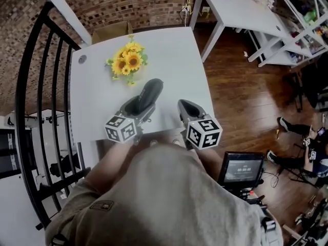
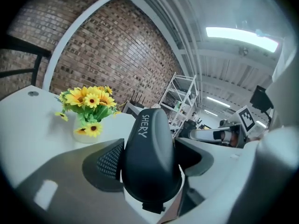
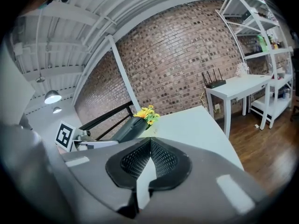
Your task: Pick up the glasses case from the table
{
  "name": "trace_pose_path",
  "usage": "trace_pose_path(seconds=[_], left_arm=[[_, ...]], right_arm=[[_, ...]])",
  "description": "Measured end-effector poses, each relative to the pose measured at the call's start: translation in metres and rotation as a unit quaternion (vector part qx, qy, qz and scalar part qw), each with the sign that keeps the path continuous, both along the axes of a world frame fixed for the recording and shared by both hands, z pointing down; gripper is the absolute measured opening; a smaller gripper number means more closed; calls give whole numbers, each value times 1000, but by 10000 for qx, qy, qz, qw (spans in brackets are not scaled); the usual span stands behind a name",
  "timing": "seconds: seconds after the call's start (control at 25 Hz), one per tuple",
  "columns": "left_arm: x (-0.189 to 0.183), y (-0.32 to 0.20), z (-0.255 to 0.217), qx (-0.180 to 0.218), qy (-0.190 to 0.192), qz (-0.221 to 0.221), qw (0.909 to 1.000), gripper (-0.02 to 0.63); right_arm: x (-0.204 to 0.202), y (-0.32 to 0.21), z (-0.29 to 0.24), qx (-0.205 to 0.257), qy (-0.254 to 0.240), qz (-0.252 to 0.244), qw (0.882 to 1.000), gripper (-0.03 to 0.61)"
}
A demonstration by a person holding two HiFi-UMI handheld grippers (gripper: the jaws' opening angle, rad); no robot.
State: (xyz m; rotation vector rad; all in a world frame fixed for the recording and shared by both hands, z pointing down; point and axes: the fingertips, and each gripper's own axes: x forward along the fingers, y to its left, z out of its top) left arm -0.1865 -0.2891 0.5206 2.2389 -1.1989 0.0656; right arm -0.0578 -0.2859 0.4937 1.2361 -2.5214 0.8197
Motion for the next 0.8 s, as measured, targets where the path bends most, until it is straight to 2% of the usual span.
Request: trace_pose_path(seconds=[0.36,0.8], left_arm=[[-6,30,-31,118,586,-182,9980,336],[0,46,-35,124,532,-31,9985,336]], right_arm=[[1,13,-6,78,-8,-43,10000,12],[-4,27,-1,4,5,-177,9998,11]])
